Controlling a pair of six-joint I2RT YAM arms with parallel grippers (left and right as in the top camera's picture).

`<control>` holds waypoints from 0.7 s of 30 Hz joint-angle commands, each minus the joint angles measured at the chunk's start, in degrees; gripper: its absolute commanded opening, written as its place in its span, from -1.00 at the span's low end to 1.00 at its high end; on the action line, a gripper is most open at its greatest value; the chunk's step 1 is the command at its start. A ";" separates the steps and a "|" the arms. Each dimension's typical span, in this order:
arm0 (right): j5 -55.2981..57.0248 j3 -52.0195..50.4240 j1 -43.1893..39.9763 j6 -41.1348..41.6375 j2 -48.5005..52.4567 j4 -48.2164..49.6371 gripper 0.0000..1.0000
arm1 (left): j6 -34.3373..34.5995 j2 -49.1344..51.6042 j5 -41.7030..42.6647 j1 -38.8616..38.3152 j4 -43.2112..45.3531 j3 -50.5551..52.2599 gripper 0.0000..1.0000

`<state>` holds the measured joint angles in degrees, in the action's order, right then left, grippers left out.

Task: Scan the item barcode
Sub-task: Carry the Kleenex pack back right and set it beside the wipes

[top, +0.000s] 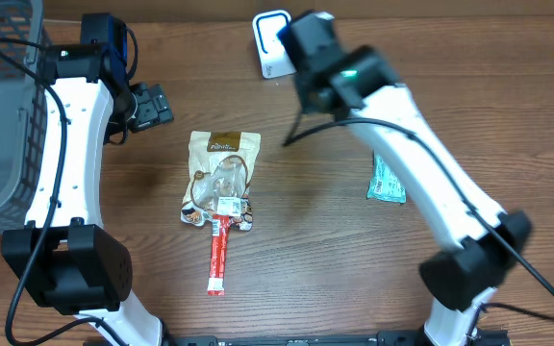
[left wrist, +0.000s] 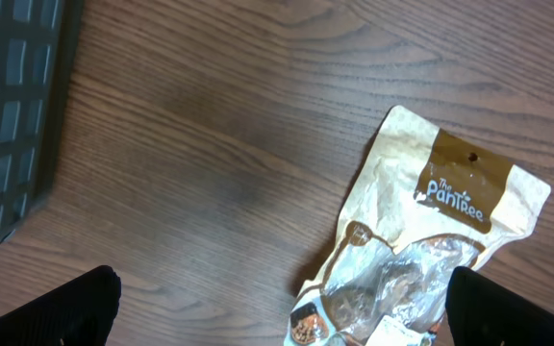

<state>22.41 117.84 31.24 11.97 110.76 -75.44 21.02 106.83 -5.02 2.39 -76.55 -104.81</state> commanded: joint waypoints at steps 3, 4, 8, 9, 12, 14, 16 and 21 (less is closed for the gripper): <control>-10.99 -7.30 -5.44 7.37 2.40 -6.27 -0.92 | -0.04 -0.02 -0.50 0.24 0.11 -0.55 1.00; -10.99 -10.27 -6.23 7.39 2.40 -6.12 -0.92 | -0.04 0.00 -0.50 0.24 0.11 -0.55 1.00; -10.91 -19.39 -7.45 8.72 2.40 -4.55 -0.92 | -0.04 0.00 -0.50 0.24 0.11 -0.55 1.00; -10.91 -22.82 -7.72 8.90 2.40 -2.45 -0.92 | -0.04 0.00 -0.50 0.24 0.11 -0.55 1.00; -9.57 -28.94 -7.87 9.09 2.40 2.49 -0.92 | -0.04 0.00 -0.50 0.24 0.11 -0.55 0.99; -8.68 -31.71 -7.87 9.07 2.40 4.61 -0.78 | -0.04 0.00 -0.50 0.24 0.11 -0.55 0.99; -7.13 -32.41 -7.87 9.09 2.40 4.90 -0.51 | -0.04 0.00 -0.50 0.24 0.11 -0.55 1.00; -7.34 -32.41 -7.87 9.14 2.40 6.54 -0.10 | -0.04 0.00 -0.50 0.24 0.11 -0.55 1.00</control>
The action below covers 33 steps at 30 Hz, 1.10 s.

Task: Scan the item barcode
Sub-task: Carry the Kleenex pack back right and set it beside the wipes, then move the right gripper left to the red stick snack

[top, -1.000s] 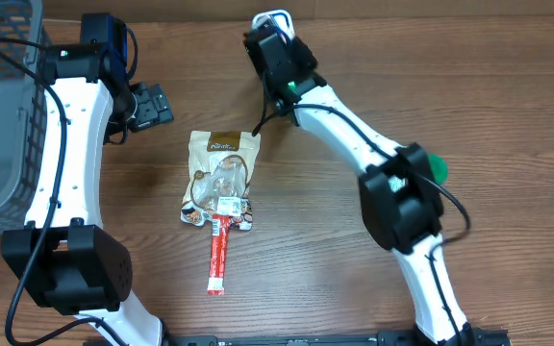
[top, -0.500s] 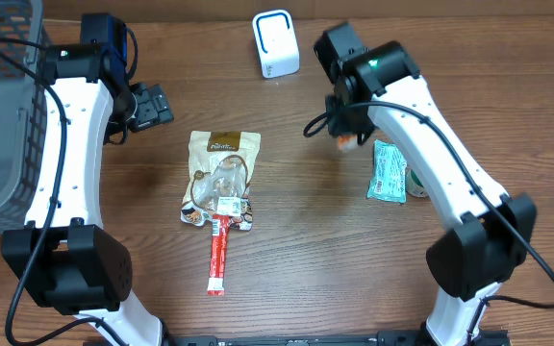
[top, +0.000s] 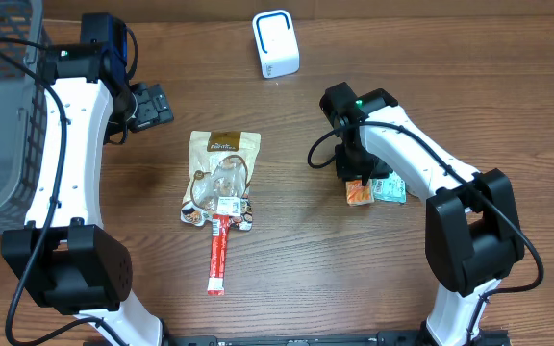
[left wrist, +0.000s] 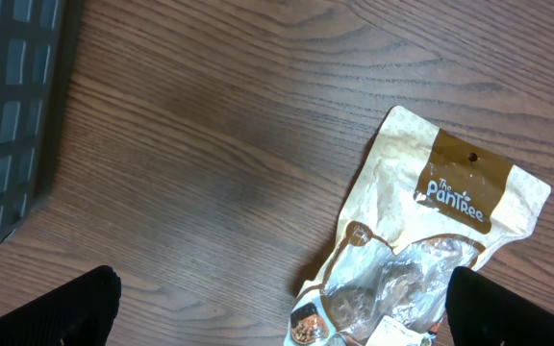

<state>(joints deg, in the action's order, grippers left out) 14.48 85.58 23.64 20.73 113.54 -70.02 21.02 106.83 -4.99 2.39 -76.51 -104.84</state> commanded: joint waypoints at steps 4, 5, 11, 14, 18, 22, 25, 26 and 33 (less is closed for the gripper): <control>-11.76 -0.15 -0.11 0.72 -0.37 5.29 -0.08 | -0.04 0.00 -0.52 0.24 0.07 -0.52 0.99; -15.10 -0.15 0.09 0.72 -0.37 5.97 -0.08 | -0.04 0.00 -0.52 0.24 0.07 -0.52 1.00; -37.40 -0.15 3.32 0.72 -0.37 9.75 -0.07 | -0.04 0.00 -0.52 0.24 0.07 -0.52 1.00; -38.75 -0.15 6.71 1.86 -0.37 9.31 -0.04 | -0.04 0.00 -0.52 0.24 0.07 -0.52 1.00; -37.79 -0.15 12.39 4.20 -0.37 8.50 -0.05 | -0.04 0.00 -0.52 0.24 0.07 -0.52 1.00; -35.45 -0.15 14.58 6.34 -0.39 10.49 -0.07 | -0.04 -0.02 -0.52 0.24 0.07 -0.52 0.99; -35.58 -0.13 14.29 6.49 -0.85 11.45 -0.07 | -0.04 0.00 -0.52 0.24 0.07 -0.52 1.00; -35.58 -0.13 14.21 6.49 -1.09 11.41 -0.07 | -0.04 -0.02 -0.52 0.24 0.07 -0.52 1.00; -35.56 -0.13 14.12 6.05 -4.92 8.57 -0.07 | -0.04 -0.02 -0.52 0.24 0.07 -0.52 1.00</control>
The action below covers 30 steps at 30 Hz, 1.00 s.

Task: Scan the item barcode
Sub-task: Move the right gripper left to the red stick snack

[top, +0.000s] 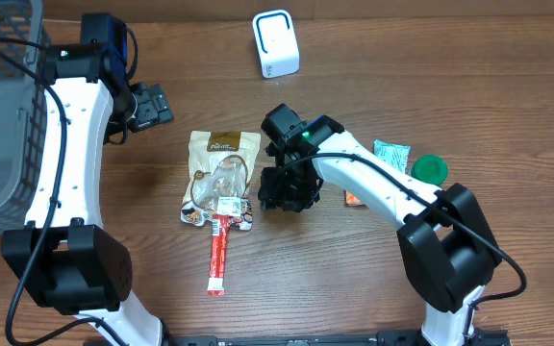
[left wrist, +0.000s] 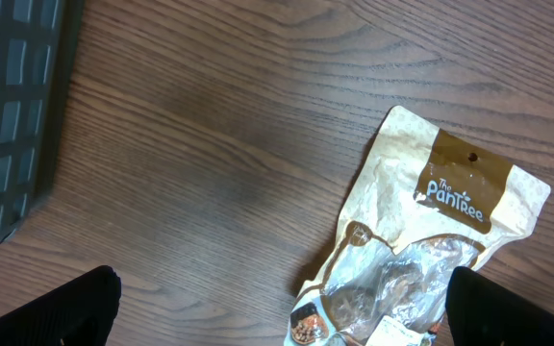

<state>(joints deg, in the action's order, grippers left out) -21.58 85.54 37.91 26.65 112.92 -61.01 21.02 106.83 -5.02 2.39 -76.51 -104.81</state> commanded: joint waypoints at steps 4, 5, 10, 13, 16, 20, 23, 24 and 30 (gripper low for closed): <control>0.52 -0.09 -0.15 0.02 -4.70 -1.07 -0.05 | -0.04 -0.02 -0.50 0.24 0.07 -0.55 1.00; 0.52 -0.09 -0.15 -0.09 -4.70 -1.05 -0.05 | -0.04 0.00 -0.50 0.24 0.07 -0.55 1.00; 0.48 -0.09 -0.15 -0.07 -4.70 -1.03 -0.05 | -0.04 0.00 -0.50 0.24 0.07 -0.55 0.99; 0.44 -0.09 0.04 -0.04 -4.70 -1.03 -0.05 | -0.04 -0.02 -0.50 0.24 0.07 -0.55 1.00; 0.24 -0.09 0.57 -0.02 -4.70 -1.01 -0.05 | -0.04 0.00 -0.50 0.24 0.07 -0.55 1.00; -3.45 -0.09 1.88 0.26 -4.70 0.98 -0.05 | -0.04 0.00 -0.50 0.24 0.07 -0.55 1.00; -4.13 -0.09 4.02 1.33 -4.70 2.64 -0.07 | -0.04 0.00 -0.50 0.24 0.07 -0.55 1.00; -4.02 -0.09 4.94 1.95 -4.70 2.86 -0.07 | -0.04 0.00 -0.50 0.24 0.07 -0.55 1.00; 0.50 -0.09 12.68 9.05 -4.70 5.95 -0.15 | -0.04 0.00 -0.50 0.24 0.07 -0.55 1.00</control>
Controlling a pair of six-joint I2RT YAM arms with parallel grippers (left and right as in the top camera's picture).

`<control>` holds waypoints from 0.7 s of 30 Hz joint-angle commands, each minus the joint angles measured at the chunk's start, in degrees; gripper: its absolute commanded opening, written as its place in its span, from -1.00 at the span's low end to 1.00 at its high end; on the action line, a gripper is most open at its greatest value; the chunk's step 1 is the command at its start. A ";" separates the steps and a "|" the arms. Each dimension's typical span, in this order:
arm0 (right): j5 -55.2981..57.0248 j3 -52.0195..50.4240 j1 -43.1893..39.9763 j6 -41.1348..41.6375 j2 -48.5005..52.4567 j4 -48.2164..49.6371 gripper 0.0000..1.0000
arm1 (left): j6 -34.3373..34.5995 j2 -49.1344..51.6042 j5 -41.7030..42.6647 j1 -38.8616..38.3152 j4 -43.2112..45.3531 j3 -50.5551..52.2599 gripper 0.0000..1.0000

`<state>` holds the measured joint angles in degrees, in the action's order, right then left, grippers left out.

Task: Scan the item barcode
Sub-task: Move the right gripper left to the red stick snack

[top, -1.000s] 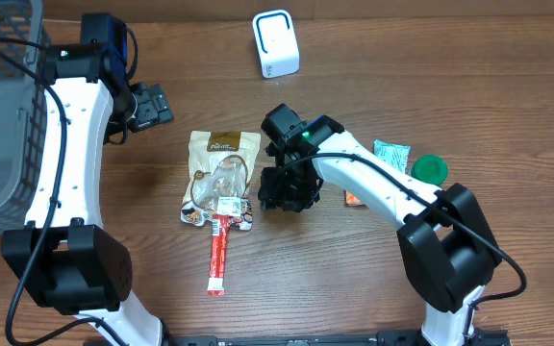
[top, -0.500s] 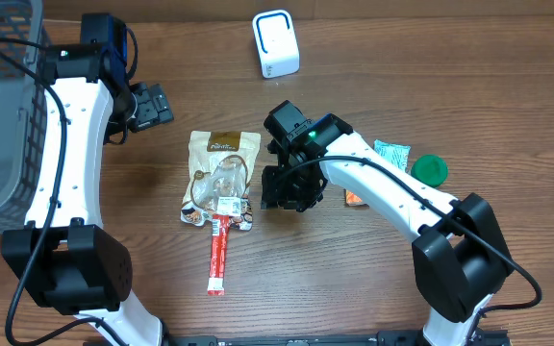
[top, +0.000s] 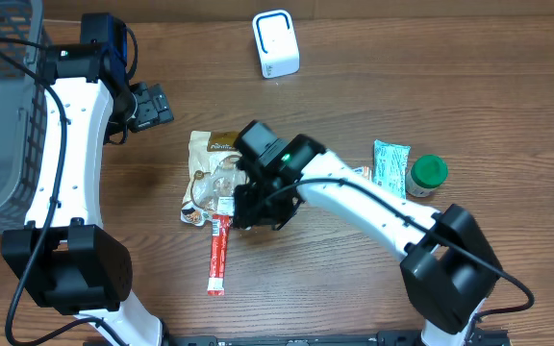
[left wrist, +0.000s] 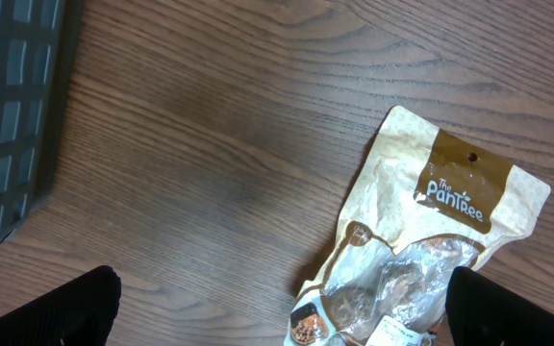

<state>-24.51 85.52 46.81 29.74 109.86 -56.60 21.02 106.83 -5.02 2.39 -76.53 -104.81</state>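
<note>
The snack bag [top: 214,163], beige with a brown top band and a clear window, lies flat left of the table's middle; the left wrist view shows it at the right [left wrist: 431,240]. The white scanner [top: 275,43] stands at the far edge. My right gripper [top: 256,207] is down at the bag's lower right corner, its dark body covering the fingers, so its state is unclear. Far to the upper left of the bag, my left gripper [top: 152,104] hangs wide open and empty; its black fingertips [left wrist: 75,308] frame bare wood and the bag.
A red stick packet [top: 218,253] lies just below the bag. A teal packet [top: 389,168] and a green-capped jar [top: 428,173] sit at the right. A grey wire basket fills the left edge, its wall also showing in the left wrist view [left wrist: 12,106].
My right gripper has moved left from beside the bag's right edge onto the bag's lower right corner. The left arm and the bag have not moved.
My right arm was first raised near the scanner. Then it was low at the right with an orange packet by the teal one. Then the orange packet lay there alone and the gripper was near the snack bag; now it is on the bag's corner.
</note>
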 commanded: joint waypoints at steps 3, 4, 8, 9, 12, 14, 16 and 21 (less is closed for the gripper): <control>9.40 -0.07 8.33 11.67 -1.64 3.63 -0.25 | -0.04 0.00 -0.50 0.24 0.09 -0.55 1.00; 12.07 -0.07 9.92 13.66 -1.64 4.26 -0.30 | -0.04 0.00 -0.50 0.24 0.11 -0.55 1.00; 23.26 -0.07 15.06 22.21 -1.62 4.94 -0.39 | -0.04 0.00 -0.50 0.24 0.09 -0.55 1.00; 24.65 -0.07 15.65 23.37 -1.62 4.96 -0.40 | -0.04 -0.02 -0.50 0.24 0.09 -0.55 1.00; 25.97 -0.07 17.07 24.30 -1.14 5.92 -0.40 | -0.04 0.00 -0.50 0.24 0.09 -0.55 0.99; 25.97 -0.07 17.53 24.28 -0.35 6.23 -0.40 | -0.04 0.00 -0.50 0.24 0.09 -0.55 1.00; 25.97 -0.07 17.59 24.30 0.87 6.23 -0.40 | -0.04 0.00 -0.50 0.24 0.09 -0.55 0.99; 25.97 -0.09 17.77 24.30 2.58 6.45 -0.83 | -0.04 0.00 -0.50 0.24 0.09 -0.55 1.00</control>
<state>0.21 85.52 64.07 53.23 111.22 -50.59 21.02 106.83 -5.02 2.39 -76.51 -104.81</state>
